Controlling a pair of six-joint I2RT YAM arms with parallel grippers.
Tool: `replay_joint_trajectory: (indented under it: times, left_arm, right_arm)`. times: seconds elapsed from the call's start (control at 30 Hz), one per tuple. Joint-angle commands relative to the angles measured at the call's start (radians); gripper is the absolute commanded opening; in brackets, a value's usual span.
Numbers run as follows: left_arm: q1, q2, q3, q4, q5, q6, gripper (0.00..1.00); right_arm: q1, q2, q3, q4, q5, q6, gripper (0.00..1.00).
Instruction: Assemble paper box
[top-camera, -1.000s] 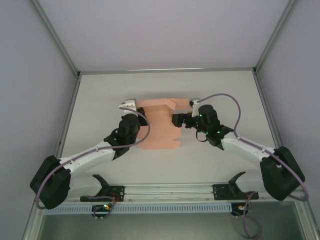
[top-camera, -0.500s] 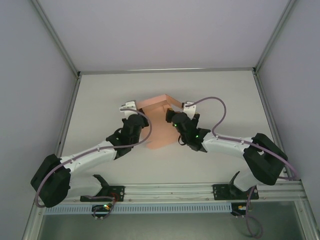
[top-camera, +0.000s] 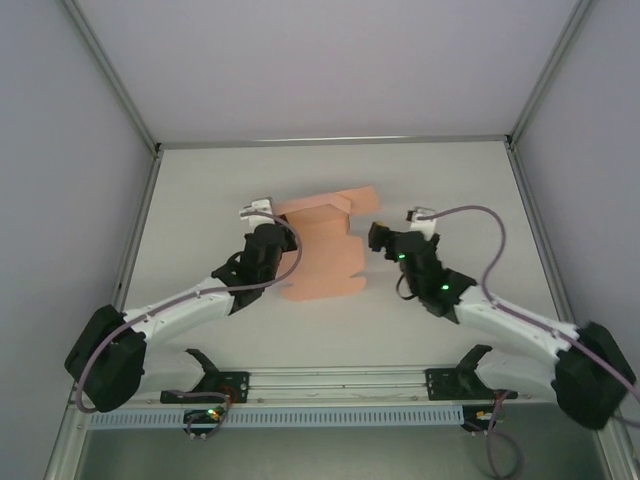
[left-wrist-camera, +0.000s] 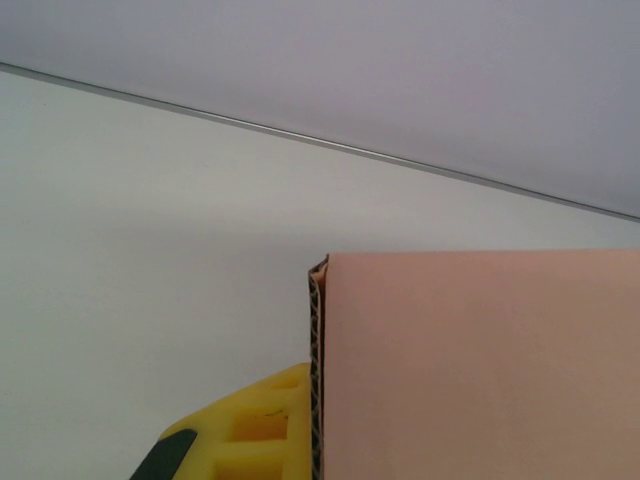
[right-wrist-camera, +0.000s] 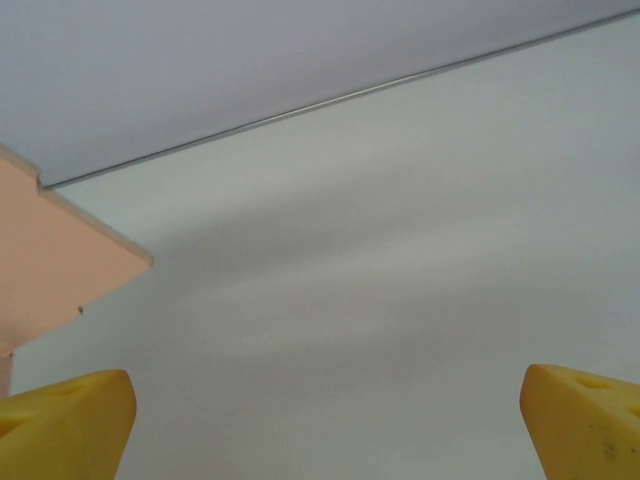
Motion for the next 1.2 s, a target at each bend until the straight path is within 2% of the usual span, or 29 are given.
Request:
replay_joint_trajectory:
  times: [0.0, 0.07, 0.13, 0.23, 0.37, 0.47, 0.57, 0.6, 0.67, 0.73, 0.9, 0.97, 1.17]
  left_arm:
    - [0.022, -0.022, -0.019, 0.035, 0.092, 0.050, 0.00]
    - [0.033, -0.032, -0.023, 0.034, 0.121, 0.061, 0.00]
    - [0.045, -0.038, -0.020, 0.033, 0.170, 0.069, 0.00]
    - [0.047, -0.039, -0.010, 0.024, 0.192, 0.092, 0.00]
    - [0.047, -0.041, -0.010, 0.024, 0.218, 0.101, 0.00]
    - [0.048, -0.043, -0.014, 0.025, 0.222, 0.105, 0.00]
    - [0.048, -0.045, -0.013, 0.019, 0.209, 0.091, 0.00]
    - [0.048, -0.045, -0.014, 0.019, 0.203, 0.087, 0.00]
    - [0.048, -0.042, -0.010, 0.014, 0.187, 0.076, 0.00]
    - [0.048, -0.040, -0.007, 0.007, 0.174, 0.068, 0.00]
    - [0.047, -0.021, 0.006, -0.008, 0.144, 0.034, 0.00]
    - [0.046, -0.013, 0.012, -0.019, 0.136, 0.020, 0.00]
    - [0.034, 0.003, 0.032, -0.027, 0.128, 0.007, 0.00]
  right_arm:
    - [-0.133, -0.103, -0.015, -0.055, -0.522, -0.235, 1.00]
    - [-0.180, -0.119, 0.025, -0.127, -0.692, -0.357, 1.00]
    - [-0.187, -0.097, 0.081, -0.193, -0.784, -0.481, 1.00]
    - [-0.193, -0.040, 0.156, -0.214, -0.819, -0.569, 1.00]
    - [-0.214, 0.069, 0.266, -0.227, -0.794, -0.634, 0.99]
    - [-0.218, 0.152, 0.356, -0.283, -0.786, -0.654, 0.93]
    - [-0.217, 0.205, 0.408, -0.321, -0.834, -0.648, 0.69]
    - [-0.216, 0.212, 0.410, -0.321, -0.849, -0.633, 0.55]
    - [-0.210, 0.211, 0.396, -0.306, -0.867, -0.612, 0.39]
    - [-0.195, 0.204, 0.386, -0.301, -0.827, -0.586, 0.27]
    - [-0.139, 0.189, 0.382, -0.330, -0.634, -0.489, 0.10]
    - [-0.109, 0.193, 0.391, -0.351, -0.528, -0.440, 0.06]
    - [-0.015, 0.257, 0.483, -0.548, -0.032, -0.206, 0.06]
